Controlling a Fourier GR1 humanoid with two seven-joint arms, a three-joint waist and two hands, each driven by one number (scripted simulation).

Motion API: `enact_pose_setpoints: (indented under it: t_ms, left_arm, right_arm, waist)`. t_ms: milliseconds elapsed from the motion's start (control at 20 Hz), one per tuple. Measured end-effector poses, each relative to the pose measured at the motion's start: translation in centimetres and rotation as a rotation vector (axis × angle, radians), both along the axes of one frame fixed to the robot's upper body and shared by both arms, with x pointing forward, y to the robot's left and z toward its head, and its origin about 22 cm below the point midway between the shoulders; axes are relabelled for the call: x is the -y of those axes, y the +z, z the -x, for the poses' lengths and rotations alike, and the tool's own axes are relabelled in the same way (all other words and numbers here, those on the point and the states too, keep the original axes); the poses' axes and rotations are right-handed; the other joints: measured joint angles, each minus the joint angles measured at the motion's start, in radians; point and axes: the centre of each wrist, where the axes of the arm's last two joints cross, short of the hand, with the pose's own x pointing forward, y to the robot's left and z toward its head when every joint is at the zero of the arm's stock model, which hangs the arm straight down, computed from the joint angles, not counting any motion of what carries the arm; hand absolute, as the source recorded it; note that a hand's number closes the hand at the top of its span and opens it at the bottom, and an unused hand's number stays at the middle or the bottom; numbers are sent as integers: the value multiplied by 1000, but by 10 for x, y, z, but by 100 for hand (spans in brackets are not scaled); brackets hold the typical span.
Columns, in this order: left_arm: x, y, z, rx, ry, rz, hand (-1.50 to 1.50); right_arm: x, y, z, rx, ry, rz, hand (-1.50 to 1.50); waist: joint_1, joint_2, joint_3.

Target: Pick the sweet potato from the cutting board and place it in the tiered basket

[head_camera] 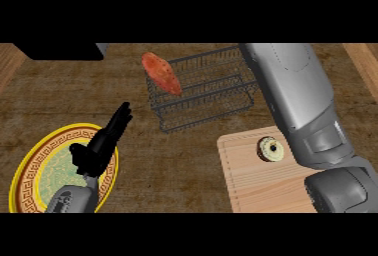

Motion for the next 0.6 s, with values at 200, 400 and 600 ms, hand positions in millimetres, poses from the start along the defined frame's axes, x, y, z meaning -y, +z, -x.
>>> enact_pose_setpoints:
  t_ms: [200, 400, 600]
  left_arm:
    - [-3, -2, 1, 3, -1, -3, 0]
    - [1, -3, 3, 1, 5, -4, 0]
    - [-2, 0, 3, 6, 3, 0, 0]
  right_arm:
    - [42, 16, -6, 114, -204, -26, -150]
    - [101, 16, -10, 191, -350, -102, -150]
    - [175, 21, -8, 241, -433, -201, -150]
  waist:
    - [0, 3, 0]
    - [-3, 3, 1]
    - [3, 6, 1]
